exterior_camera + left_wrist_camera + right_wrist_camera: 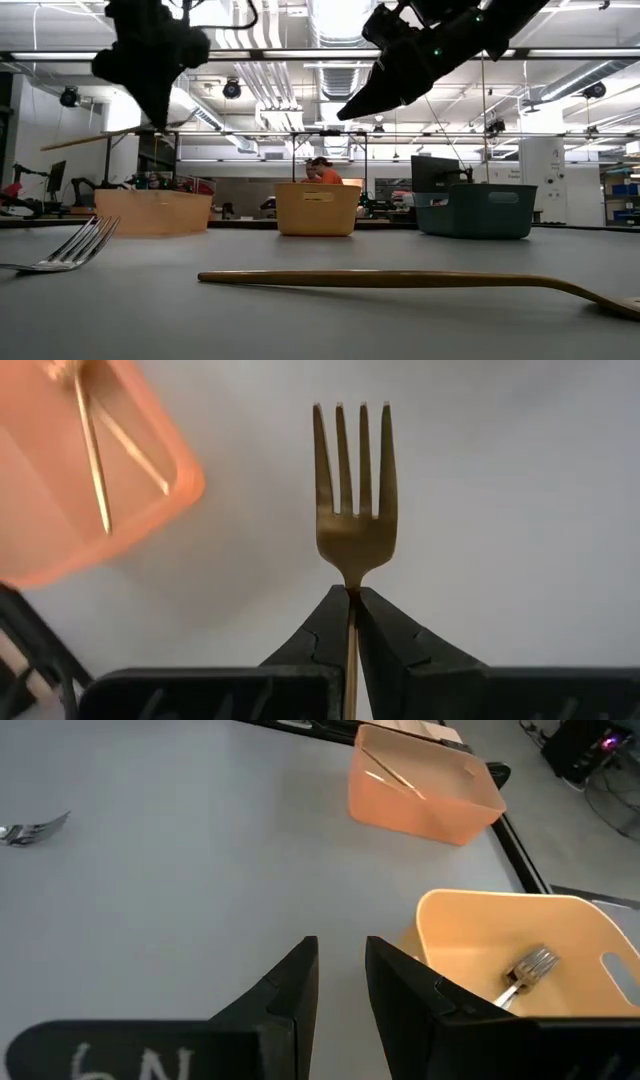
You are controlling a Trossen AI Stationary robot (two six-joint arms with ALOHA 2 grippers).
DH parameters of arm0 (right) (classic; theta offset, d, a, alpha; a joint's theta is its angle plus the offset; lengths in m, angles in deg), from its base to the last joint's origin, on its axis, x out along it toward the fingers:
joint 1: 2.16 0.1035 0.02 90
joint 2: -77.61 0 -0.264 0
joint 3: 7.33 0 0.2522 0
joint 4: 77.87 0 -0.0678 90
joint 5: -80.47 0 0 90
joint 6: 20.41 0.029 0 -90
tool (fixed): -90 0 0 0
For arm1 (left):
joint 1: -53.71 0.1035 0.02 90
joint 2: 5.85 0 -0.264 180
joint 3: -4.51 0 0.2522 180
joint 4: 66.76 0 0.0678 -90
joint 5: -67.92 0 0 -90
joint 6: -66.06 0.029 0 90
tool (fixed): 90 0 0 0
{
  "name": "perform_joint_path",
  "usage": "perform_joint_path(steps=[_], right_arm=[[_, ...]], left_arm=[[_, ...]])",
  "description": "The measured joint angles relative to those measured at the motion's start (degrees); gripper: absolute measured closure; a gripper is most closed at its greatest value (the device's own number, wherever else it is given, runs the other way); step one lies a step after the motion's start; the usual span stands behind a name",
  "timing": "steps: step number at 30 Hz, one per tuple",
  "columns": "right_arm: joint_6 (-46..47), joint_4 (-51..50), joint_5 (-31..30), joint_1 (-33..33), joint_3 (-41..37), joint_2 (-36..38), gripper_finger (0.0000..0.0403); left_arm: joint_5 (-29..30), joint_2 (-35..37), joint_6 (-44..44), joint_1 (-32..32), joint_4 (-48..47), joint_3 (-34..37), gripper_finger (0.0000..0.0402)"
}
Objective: Sort silverware by color (type)
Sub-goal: Put the gold fork into the orange bin
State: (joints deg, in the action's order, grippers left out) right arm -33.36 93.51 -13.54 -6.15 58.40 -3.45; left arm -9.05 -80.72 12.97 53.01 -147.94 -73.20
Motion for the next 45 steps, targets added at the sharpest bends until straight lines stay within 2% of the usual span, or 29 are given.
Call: perform_joint_path(steps=[6,13,19,32,38,45], right_arm=[[1.03,-0.17,-0.02,0.97,-0.62,0.00,0.0329],[1.95,-2.16,-0.04,1.97,-0.70,0.43,0.0330],[2.93,-5.17,-0.48,2.00,-0.70,1.89,0.0330],[2.90,-6.64,-0.54,1.96,-0.70,3.08,0.0330],[1.76,-6.80,-0.84,1.81,-0.70,3.08,0.0330],[1.40,-9.61,-7.13,1.70,-0.70,3.08,0.0330]], left_arm=[[1.28,0.00,5.82,2.83,0.02,-4.46,0.0402],[1.45,0.00,13.21,9.12,-0.15,-7.98,0.0402],[0.92,-0.02,19.83,16.76,-0.46,-8.88,0.0402],[-3.41,-0.43,35.30,35.99,-0.31,-5.64,0.0402],[-7.20,-4.54,41.20,42.92,-0.61,-5.74,0.0401],[-8.03,-12.28,47.13,47.42,-3.13,-5.74,0.0401]])
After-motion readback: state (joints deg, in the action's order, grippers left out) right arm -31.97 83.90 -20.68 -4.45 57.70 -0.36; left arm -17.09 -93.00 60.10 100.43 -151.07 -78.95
